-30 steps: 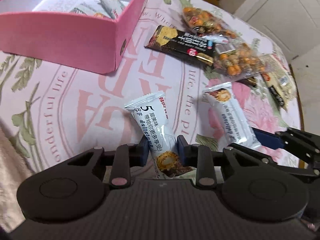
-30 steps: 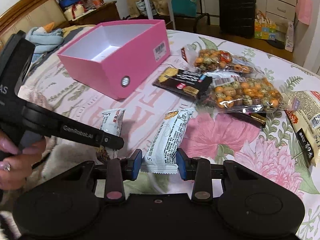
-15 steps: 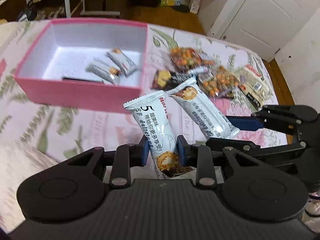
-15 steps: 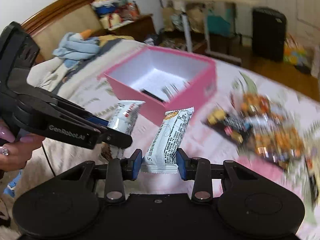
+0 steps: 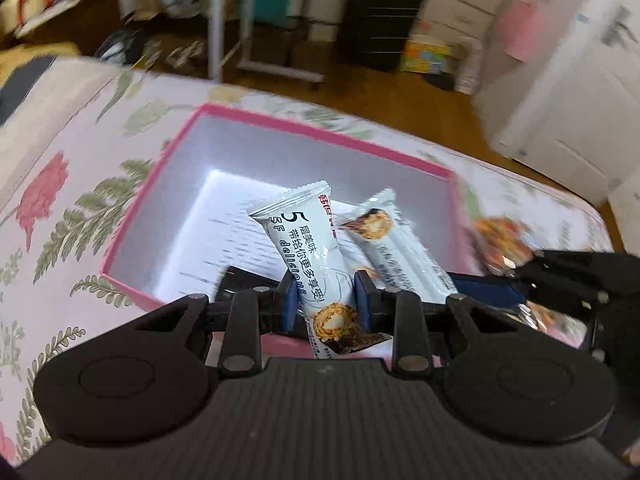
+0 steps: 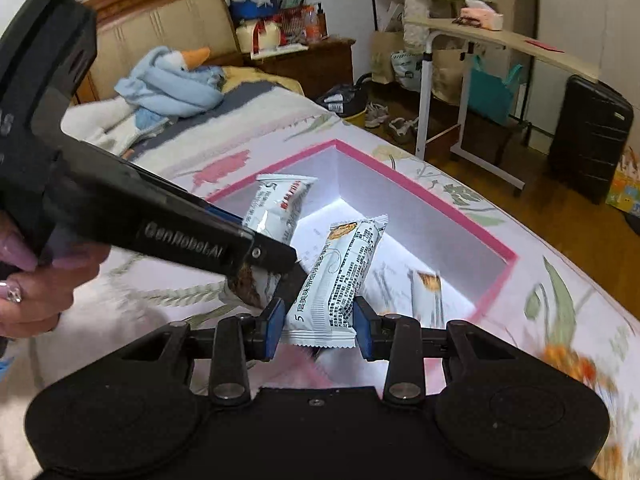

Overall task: Organize snacks
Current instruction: 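Carry both white bars over the pink box and open both grippers, then withdraw both grippers from the box toward the snack pile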

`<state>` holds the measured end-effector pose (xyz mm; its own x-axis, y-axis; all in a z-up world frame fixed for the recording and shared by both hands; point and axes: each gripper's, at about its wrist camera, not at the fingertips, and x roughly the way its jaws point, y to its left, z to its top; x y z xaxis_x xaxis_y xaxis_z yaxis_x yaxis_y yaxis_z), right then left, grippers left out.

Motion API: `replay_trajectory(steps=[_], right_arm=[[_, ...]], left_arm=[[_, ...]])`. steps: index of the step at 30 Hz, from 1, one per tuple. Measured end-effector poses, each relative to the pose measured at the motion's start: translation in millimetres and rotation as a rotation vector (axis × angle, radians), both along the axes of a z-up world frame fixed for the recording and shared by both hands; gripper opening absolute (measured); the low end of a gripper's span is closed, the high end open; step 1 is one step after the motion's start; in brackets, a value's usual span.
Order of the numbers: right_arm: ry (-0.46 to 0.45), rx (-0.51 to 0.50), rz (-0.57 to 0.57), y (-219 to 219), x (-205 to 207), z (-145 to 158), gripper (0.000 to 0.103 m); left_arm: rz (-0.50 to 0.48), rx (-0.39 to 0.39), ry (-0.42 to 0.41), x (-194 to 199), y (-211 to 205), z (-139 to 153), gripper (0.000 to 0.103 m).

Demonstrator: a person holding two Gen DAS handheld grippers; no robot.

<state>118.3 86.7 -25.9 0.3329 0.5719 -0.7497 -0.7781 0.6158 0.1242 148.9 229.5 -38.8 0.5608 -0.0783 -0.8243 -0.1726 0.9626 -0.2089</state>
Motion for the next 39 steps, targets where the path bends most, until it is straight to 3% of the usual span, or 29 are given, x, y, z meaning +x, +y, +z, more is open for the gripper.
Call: replay_trajectory(steps=[7, 13, 15, 19, 24, 31, 35, 39], right_arm=[[0.033, -0.084, 0.064, 50.6, 47.7, -53.8, 0.042], [0.011, -0.153, 0.091, 71.5, 55.3, -68.3, 0.047], [0.007, -0.148, 0.092, 65.2, 51.1, -62.5, 0.054], [0.004, -0.144, 0.089, 42.4, 45.2, -43.8, 0.054], [-0.025, -0.144, 0.07, -8.2, 20.9, 1.3, 0.057], [-0.013, -0.174, -0.059, -89.9, 0.6, 51.8, 0.057], [0.052, -0.227, -0.149, -132.0, 1.6, 69.7, 0.057], [0.079, -0.34, -0.178, -165.5, 8.2, 77.9, 0.058]], left_arm=[[0.036, -0.047, 0.08, 50.1, 31.8, -54.4, 0.028], [0.038, -0.01, 0.086, 60.0, 30.6, -68.9, 0.029], [0.029, 0.001, 0.065, 51.0, 29.7, -63.1, 0.033], [-0.004, 0.008, 0.038, 29.0, 25.8, -42.8, 0.042], [-0.081, 0.041, 0.006, 3.6, 6.4, -6.9, 0.047], [-0.249, 0.075, -0.031, -28.0, -45.0, 39.7, 0.056], [-0.35, 0.105, -0.055, -40.0, -82.1, 61.3, 0.063], [-0.427, 0.086, -0.082, -39.9, -123.6, 70.5, 0.066]])
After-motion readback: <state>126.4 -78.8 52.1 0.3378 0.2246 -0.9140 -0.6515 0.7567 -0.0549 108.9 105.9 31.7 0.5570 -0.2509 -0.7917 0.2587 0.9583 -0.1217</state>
